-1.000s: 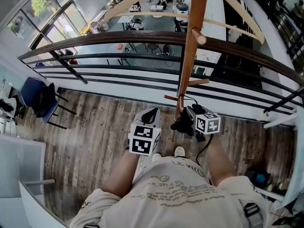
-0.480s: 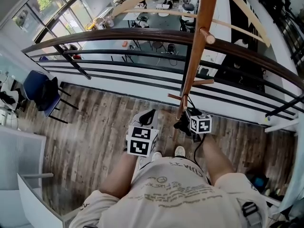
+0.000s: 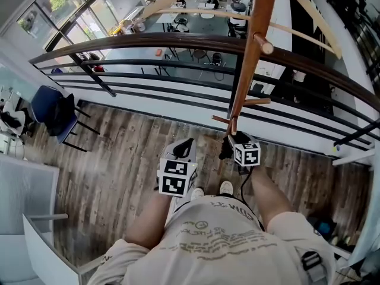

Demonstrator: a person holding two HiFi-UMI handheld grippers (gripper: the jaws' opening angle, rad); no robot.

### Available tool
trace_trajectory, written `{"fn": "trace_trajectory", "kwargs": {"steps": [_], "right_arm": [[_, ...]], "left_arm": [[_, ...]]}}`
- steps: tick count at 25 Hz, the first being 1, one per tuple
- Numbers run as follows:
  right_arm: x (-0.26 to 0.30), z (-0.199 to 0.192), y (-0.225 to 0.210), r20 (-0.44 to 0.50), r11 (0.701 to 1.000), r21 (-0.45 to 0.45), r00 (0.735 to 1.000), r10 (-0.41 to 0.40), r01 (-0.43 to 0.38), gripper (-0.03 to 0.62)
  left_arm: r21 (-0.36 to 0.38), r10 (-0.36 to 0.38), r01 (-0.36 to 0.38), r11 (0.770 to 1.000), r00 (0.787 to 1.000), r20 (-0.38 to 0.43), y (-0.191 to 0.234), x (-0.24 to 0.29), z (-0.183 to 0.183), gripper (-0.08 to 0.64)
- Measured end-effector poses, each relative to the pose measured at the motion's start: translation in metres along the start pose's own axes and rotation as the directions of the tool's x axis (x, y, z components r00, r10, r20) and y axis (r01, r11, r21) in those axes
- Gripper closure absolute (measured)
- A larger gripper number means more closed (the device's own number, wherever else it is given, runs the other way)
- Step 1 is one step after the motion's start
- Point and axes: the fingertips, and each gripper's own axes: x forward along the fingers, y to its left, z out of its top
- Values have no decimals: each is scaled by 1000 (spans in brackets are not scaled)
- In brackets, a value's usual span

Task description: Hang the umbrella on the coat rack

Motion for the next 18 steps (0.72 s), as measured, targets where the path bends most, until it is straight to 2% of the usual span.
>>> {"fn": "trace_trajectory", "kwargs": {"steps": [5,6,8,10,14,18], "right_arm": [[-16,4,-3,25,1000,-3,1000,6,-6,407],[-21,6,-2,29,1000,-5,1000,12,-12,431],[-32,14,0,52,1000,-3,999,15,-15,549],[-46,25,1,90,1000,0,996,2,-2,589],[-80,55,-3,184,1000,7,982,-29,28,591],[-120,94,2,298,1000,12,954,-24,21,591]], "left_arm": [[3,-14,14,1000,1000,5,-7,2,-1,555],[4,-17,17,1000,1000,9,-9,3,0,555],[0,-20,20,1000,1000,15,-10,6,3,555],[-5,-34,34,999,999,25,-12,10,7,555],[-5,-73,73,997,995,61,-24,20,19,555],[5,-116,116,993,989,94,-38,27,34,555]]}}
